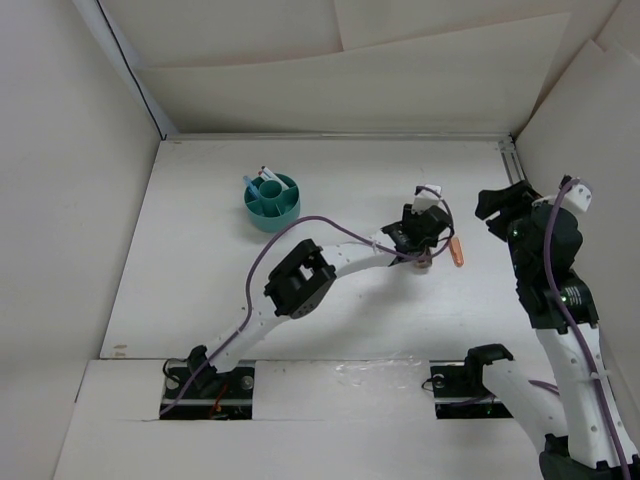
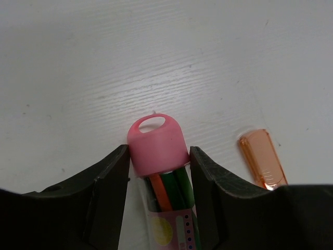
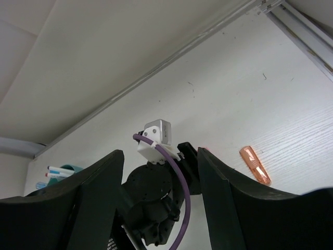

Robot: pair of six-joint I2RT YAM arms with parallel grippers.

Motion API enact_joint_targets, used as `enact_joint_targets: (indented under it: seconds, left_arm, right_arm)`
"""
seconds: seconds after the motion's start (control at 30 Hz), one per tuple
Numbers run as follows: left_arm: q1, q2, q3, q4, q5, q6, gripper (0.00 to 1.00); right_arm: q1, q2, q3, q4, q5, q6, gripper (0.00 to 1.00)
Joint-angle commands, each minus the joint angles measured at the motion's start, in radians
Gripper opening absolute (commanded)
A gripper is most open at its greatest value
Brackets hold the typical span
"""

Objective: Sort the stationery into containers
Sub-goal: Move the stationery to the center of the board.

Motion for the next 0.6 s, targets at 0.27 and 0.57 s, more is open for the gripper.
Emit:
enact_joint_targets:
  seconds: [0.27,0.57]
  left_arm:
    - [0.003,-0.067,-0.047,-0.07,-0.042,0.068,0.3]
    - [0.022,-0.294,-0.216,-0.03,-0.113,0.077,0.08]
  right_arm:
    - [-0.004,-0.013,-0.038,0.088,-0.025,-0.016,0.65]
    - [-0.004,-0.013,-0.067,0.119,-0.045,-0.025,0.65]
